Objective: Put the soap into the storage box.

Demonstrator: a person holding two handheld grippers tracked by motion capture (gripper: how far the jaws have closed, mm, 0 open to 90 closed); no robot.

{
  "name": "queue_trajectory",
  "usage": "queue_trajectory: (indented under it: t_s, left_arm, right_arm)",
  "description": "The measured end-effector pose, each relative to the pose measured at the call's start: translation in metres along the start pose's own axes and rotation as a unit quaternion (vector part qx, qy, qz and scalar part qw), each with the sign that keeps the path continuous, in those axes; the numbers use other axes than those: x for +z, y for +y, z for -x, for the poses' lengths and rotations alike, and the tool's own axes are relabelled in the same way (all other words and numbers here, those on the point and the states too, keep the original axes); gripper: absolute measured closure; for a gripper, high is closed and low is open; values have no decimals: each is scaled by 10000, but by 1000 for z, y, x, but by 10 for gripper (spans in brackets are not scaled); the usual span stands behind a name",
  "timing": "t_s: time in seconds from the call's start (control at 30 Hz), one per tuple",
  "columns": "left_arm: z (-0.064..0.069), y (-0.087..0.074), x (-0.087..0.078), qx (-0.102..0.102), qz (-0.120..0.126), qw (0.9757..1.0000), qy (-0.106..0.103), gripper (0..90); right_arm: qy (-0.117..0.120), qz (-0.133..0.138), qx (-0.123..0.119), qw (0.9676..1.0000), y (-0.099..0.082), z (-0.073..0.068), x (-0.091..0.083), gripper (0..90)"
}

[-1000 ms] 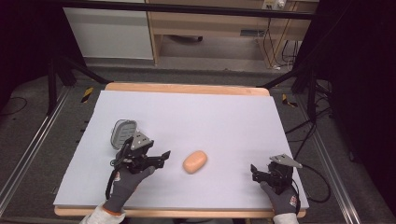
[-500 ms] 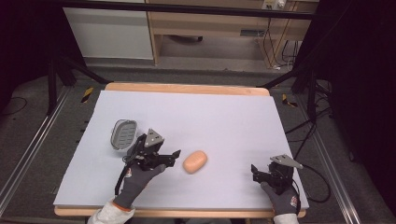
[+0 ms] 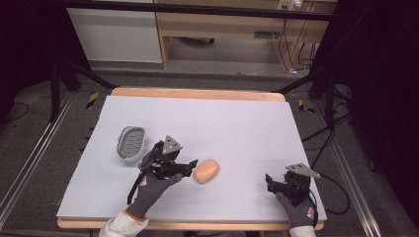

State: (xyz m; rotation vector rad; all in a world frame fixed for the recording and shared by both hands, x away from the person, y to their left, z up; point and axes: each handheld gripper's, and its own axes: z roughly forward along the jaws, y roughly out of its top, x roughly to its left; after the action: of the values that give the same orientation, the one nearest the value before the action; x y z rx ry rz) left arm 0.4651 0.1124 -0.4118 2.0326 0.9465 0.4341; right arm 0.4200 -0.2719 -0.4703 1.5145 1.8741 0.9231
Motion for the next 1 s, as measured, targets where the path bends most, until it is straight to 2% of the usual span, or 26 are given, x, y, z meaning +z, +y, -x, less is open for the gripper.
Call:
queue_trajectory:
  t_s: [0.07, 0.3, 1.0]
  left_arm:
    - [2, 0, 3, -10, -1, 10000, -2, 229]
    - [8, -1, 11, 155, -182, 9997, -64, 229]
    - [25, 3, 32, 342, -461, 9981, -219, 223]
  right_arm:
    - [-5, -2, -3, 10000, 0, 0, 0, 82]
    - [-15, 10, -6, 10000, 0, -1, 0, 81]
    - [10, 9, -13, 10000, 0, -1, 0, 80]
